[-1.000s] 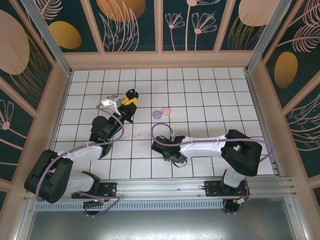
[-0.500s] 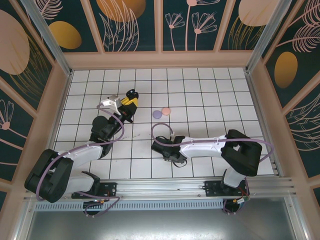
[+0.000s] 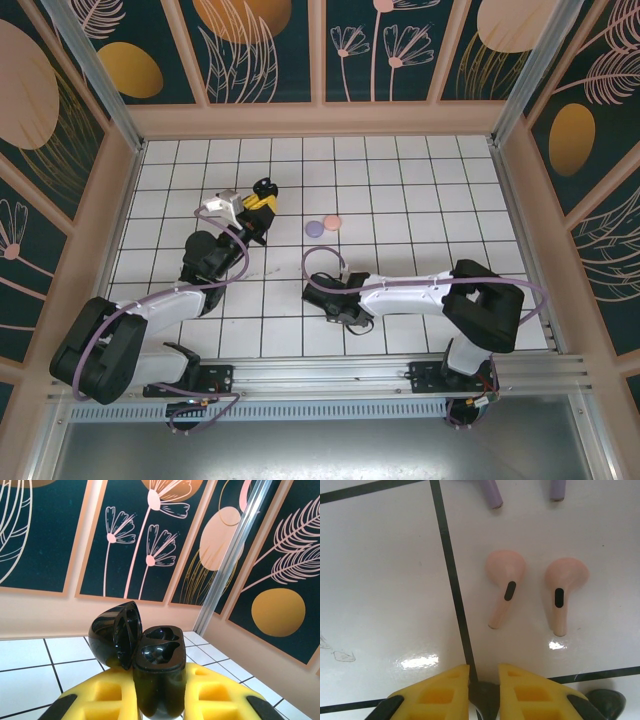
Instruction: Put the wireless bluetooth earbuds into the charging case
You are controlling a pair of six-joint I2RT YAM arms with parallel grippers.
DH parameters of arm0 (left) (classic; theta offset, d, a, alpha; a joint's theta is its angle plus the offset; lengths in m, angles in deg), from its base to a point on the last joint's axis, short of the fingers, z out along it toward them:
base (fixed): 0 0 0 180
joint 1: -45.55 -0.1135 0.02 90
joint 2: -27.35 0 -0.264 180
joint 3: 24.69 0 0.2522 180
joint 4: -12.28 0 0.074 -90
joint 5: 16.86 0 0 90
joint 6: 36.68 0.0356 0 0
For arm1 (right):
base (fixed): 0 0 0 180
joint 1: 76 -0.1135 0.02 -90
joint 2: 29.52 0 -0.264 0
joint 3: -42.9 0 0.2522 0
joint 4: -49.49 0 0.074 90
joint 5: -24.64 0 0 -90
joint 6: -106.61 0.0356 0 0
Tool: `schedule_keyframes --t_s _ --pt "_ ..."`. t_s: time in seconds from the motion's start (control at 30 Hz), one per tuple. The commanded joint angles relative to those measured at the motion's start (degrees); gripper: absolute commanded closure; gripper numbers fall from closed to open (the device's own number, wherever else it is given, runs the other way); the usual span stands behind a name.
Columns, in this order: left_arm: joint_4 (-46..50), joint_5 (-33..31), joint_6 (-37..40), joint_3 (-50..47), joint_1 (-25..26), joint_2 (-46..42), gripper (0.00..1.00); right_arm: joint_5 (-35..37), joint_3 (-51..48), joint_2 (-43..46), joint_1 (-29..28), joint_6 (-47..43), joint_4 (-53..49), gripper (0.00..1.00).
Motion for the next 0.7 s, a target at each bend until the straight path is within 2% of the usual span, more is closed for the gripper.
schedule_keyframes --t_s 0.0,0.4,0.67 --pt "-1.3 1.6 -1.0 1.7 0.3 0.1 1.0 -1.2 -2.0 0.4 -0.7 0.3 0.8 0.83" --pt "-3.6 5.6 0.3 1.3 0.3 0.1 1.0 6.6 -0.6 12.0 0.2 -2.2 0.8 0.86" --pt "-3.7 11.1 4.6 1.6 0.4 0.5 1.0 9.6 2.2 23.3 6.3 -14.5 4.6 0.86"
